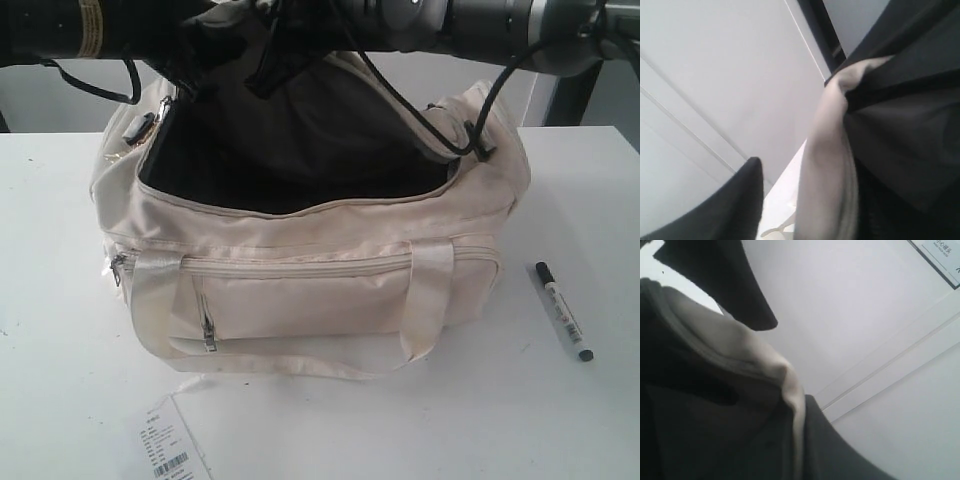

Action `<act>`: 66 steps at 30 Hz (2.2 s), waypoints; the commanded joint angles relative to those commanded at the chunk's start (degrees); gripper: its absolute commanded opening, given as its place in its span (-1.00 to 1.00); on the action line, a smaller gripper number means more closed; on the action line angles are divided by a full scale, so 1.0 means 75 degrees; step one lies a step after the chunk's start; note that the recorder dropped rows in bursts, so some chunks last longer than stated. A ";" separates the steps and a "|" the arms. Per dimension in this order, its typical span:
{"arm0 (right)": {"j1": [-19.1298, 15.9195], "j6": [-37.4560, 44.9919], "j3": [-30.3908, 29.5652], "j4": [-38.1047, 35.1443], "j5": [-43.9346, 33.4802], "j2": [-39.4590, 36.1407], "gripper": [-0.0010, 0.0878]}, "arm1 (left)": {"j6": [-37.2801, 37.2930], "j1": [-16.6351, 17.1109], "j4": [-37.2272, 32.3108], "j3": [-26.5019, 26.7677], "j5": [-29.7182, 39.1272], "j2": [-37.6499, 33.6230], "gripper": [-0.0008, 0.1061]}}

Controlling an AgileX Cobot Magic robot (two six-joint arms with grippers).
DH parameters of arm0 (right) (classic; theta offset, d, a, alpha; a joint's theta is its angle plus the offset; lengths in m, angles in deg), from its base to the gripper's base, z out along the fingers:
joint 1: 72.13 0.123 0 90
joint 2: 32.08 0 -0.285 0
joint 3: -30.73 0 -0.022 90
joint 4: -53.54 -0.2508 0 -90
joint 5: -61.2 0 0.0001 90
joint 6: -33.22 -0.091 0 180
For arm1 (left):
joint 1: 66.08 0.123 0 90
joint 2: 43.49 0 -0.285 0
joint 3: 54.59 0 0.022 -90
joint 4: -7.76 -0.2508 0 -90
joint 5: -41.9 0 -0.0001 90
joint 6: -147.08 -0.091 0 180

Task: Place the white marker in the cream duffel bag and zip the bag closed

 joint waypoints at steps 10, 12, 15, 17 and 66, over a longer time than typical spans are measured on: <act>0.0000 -0.0042 0.0000 0.0000 -0.0706 0.0136 0.28 | 0.0017 0.0000 0.0406 0.0000 0.0377 0.0000 -0.99; 0.0000 -0.0098 0.0000 0.0000 -0.1578 0.0345 0.41 | 0.0017 0.0000 0.0406 0.0000 0.0377 0.0000 -0.99; 0.0000 -0.0390 0.0000 0.0000 -0.2565 0.0659 0.41 | 0.0071 0.0000 0.0443 0.0000 0.0477 0.0000 -0.99; 0.0000 -0.1020 0.0000 0.0000 -0.3388 0.1138 0.41 | 0.0197 0.0000 0.0454 0.0000 0.0731 0.0000 -0.99; -0.5332 -0.4314 -0.4096 0.0733 -0.6031 0.1797 0.04 | 0.0130 0.0000 0.0454 0.0000 0.1178 0.0000 -0.99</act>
